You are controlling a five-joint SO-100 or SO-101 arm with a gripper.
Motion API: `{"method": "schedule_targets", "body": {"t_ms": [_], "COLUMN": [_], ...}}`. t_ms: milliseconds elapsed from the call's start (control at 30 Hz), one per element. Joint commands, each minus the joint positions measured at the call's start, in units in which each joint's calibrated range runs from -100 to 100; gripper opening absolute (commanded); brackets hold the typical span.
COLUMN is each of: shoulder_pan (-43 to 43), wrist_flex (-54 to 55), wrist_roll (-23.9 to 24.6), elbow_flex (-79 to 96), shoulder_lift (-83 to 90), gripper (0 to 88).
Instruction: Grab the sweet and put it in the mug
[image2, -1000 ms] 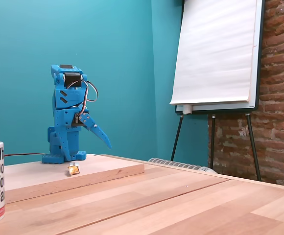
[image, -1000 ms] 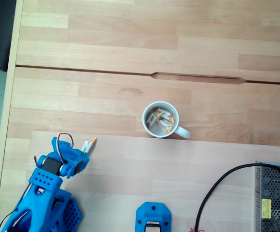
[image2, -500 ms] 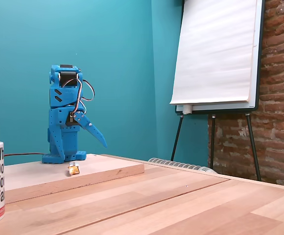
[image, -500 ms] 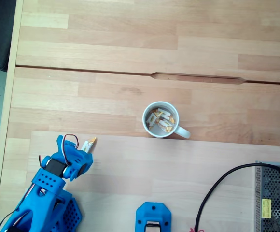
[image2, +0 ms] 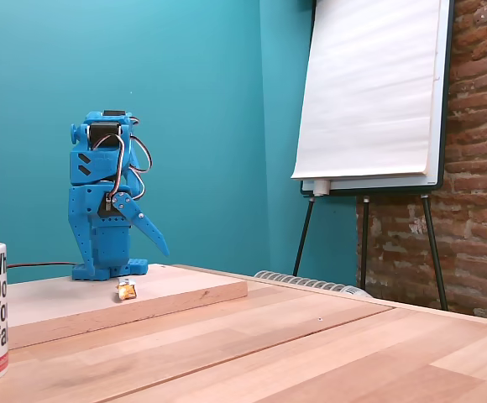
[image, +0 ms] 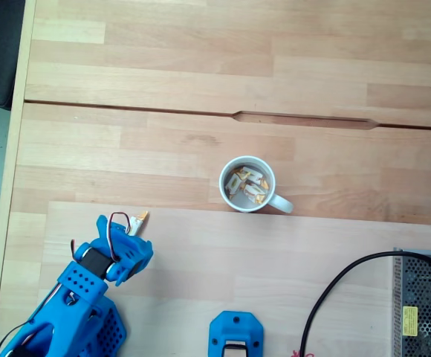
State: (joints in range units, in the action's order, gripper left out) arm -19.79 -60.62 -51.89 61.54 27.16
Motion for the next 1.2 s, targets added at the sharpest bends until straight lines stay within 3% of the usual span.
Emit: {"method": "schedule_targets", "body": {"t_ms": [0, 167, 433, 767, 1167], "shoulder_pan": [-0.5, -0.5, -0.5, -0.5, 0.0], "wrist_flex": [0.7, 1.5, 12.2, 13.4, 13.4], "wrist_roll": [-0.3, -0.5, -0.3, -0.6, -0.5], "elbow_flex": [-0.8, -0.9, -0.3, 3.3, 4.6], "shoulder_lift": [-0.2, -1.7, -8.8, -10.5, -10.5], "gripper": [46.9, 46.9, 46.9, 46.4, 26.8]}}
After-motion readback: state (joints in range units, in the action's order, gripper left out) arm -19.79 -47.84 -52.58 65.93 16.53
